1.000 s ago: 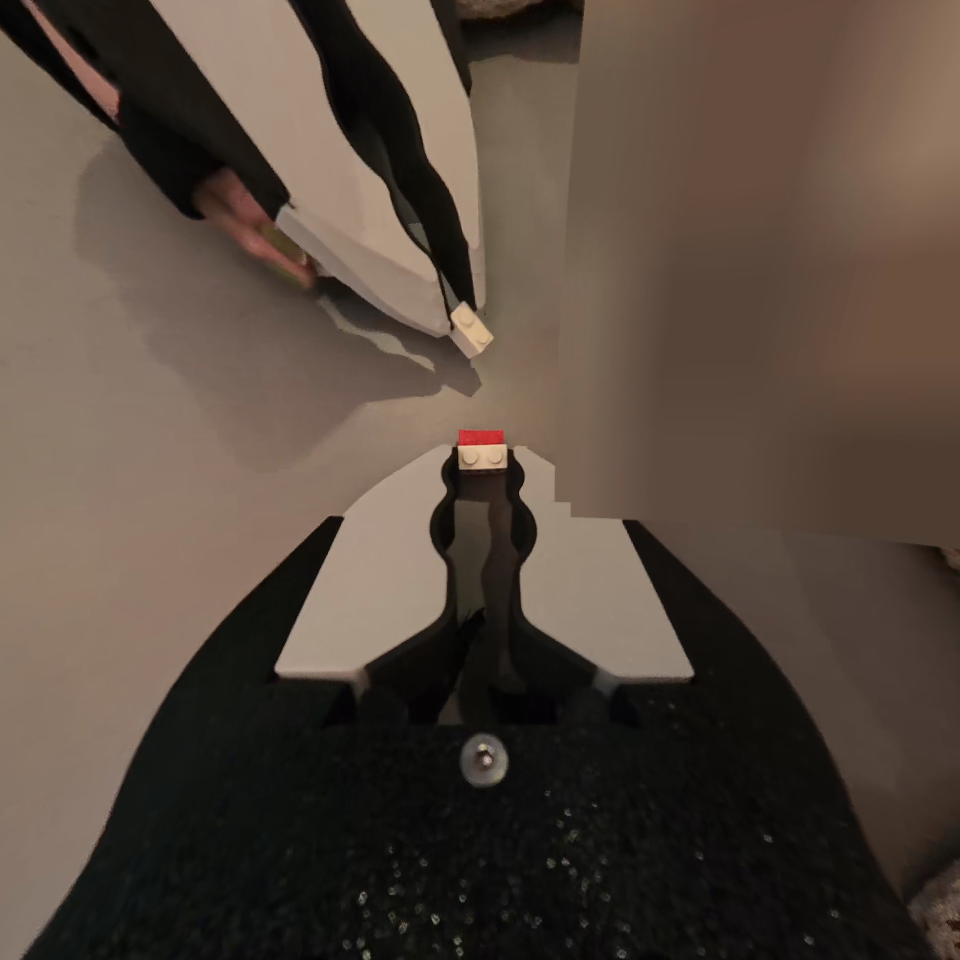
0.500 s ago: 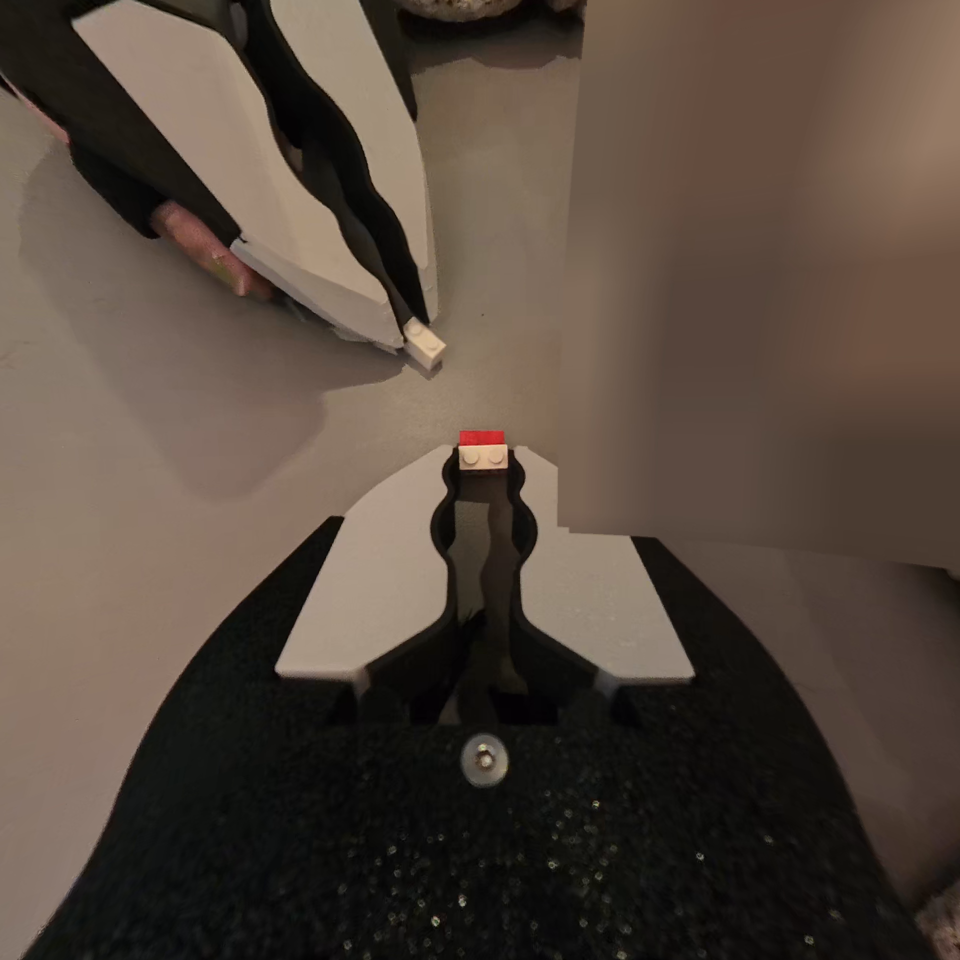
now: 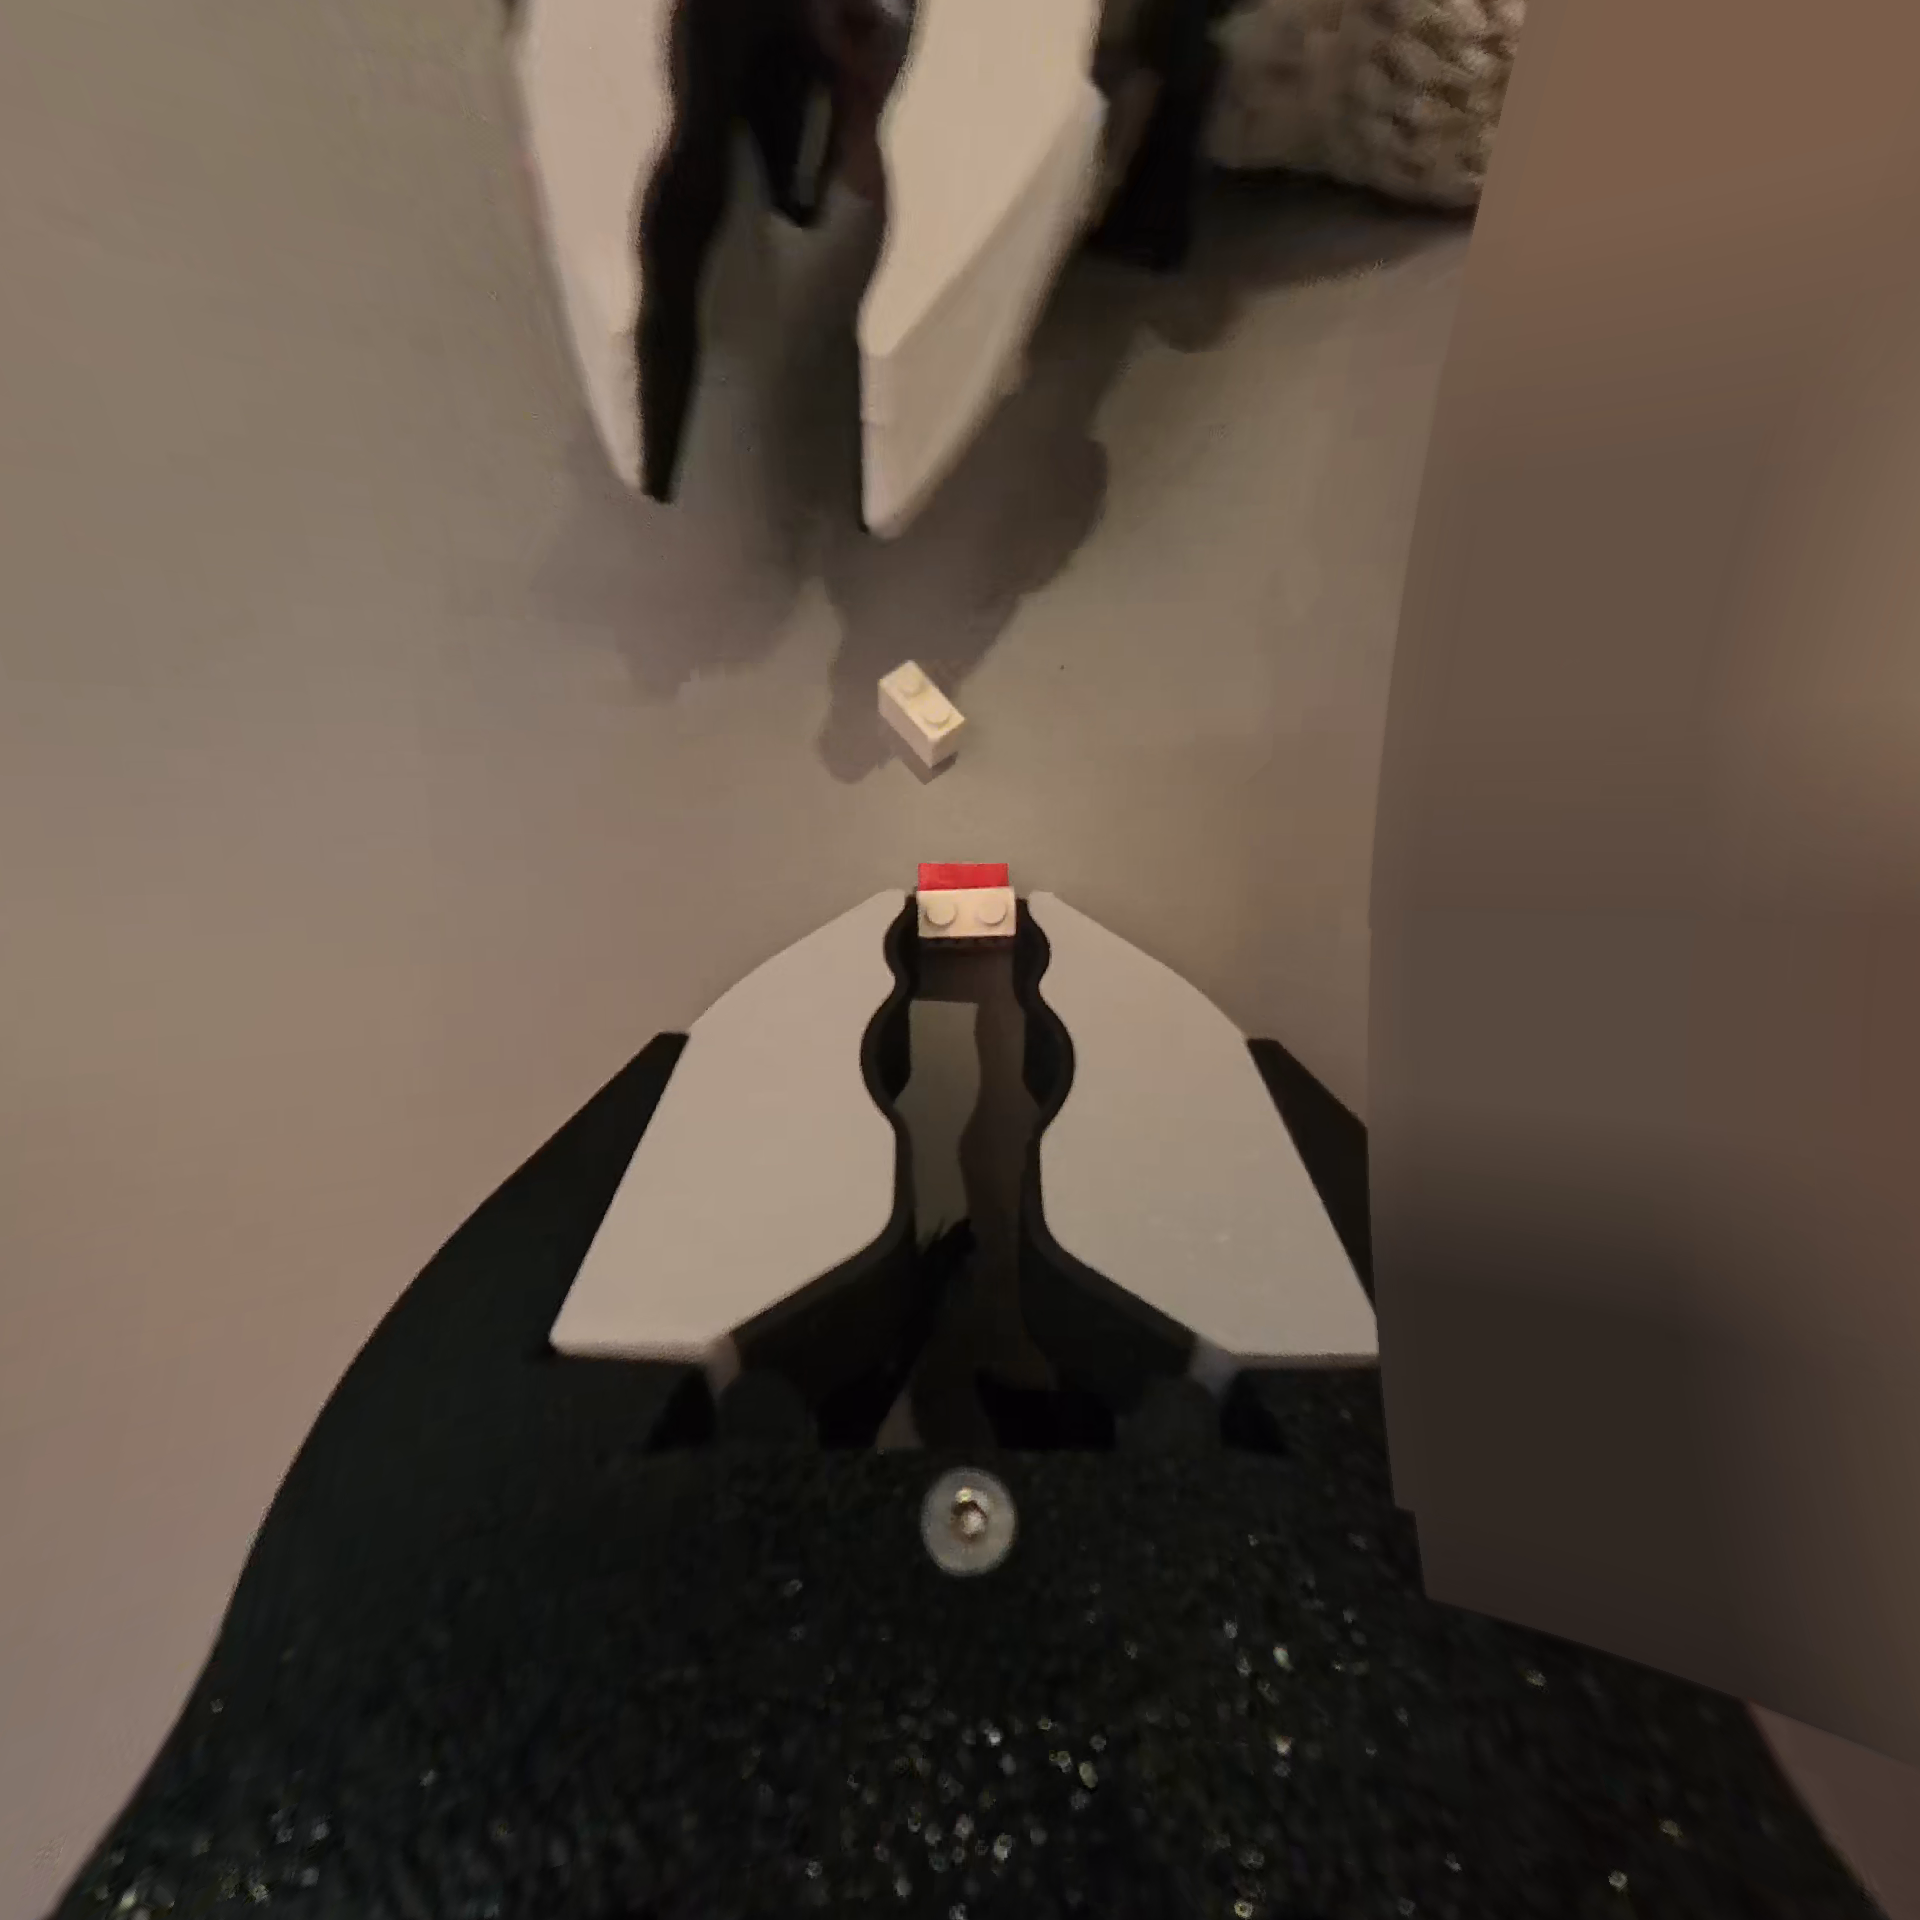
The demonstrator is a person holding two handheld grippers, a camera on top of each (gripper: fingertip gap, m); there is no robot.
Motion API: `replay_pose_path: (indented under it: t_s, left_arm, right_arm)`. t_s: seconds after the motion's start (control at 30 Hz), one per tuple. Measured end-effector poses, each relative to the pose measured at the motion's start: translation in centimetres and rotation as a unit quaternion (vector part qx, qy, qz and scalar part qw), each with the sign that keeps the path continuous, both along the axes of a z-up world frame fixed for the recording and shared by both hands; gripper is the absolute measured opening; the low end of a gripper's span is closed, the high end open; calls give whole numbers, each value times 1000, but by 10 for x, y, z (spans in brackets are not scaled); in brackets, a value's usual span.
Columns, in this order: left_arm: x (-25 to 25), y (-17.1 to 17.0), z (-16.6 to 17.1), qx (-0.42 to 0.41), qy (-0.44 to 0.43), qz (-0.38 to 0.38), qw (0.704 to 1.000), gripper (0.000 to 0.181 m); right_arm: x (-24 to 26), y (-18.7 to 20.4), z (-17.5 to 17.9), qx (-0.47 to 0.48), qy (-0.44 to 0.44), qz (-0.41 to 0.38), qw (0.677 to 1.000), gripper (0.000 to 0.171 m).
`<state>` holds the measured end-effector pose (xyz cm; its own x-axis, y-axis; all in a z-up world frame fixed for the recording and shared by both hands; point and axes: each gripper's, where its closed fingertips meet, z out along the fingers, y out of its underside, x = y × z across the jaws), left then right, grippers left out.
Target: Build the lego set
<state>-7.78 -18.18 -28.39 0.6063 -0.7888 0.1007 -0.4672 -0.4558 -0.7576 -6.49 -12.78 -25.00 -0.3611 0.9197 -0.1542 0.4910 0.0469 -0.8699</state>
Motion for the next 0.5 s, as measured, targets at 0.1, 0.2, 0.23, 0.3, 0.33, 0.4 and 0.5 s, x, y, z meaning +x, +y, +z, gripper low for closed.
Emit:
replay_pose_path:
  t_s: [0.1, 0.2, 0.23, 0.3, 0.33, 0.4, 0.5]
  left_arm:
    - [3, 2, 0, 8, 7, 20, 1000, 17]
    - [4, 1, 0, 15, 14, 17, 1000, 28]
    - [5, -1, 0, 18, 16, 14, 1000, 43]
    - [4, -2, -1, 30, 29, 15, 999, 48]
    - [4, -2, -1, 38, 36, 14, 999, 47]
    - [4, -2, -1, 48, 41, 11, 998, 46]
    - [2, 0, -1, 39, 37, 15, 998, 39]
  right_arm:
    - [9, -14, -7, 44, -12, -61, 997, 29]
    - [13, -27, -20, 64, -53, -81, 993, 28]
    - [14, -30, -25, 65, -72, -86, 992, 28]
    - [13, -30, -29, 77, -86, -103, 988, 29]
    - [12, -28, -30, 80, -90, -114, 986, 28]
    - [11, -27, -30, 84, -92, -126, 984, 28]
    - [9, -27, -32, 100, -97, -128, 982, 27]
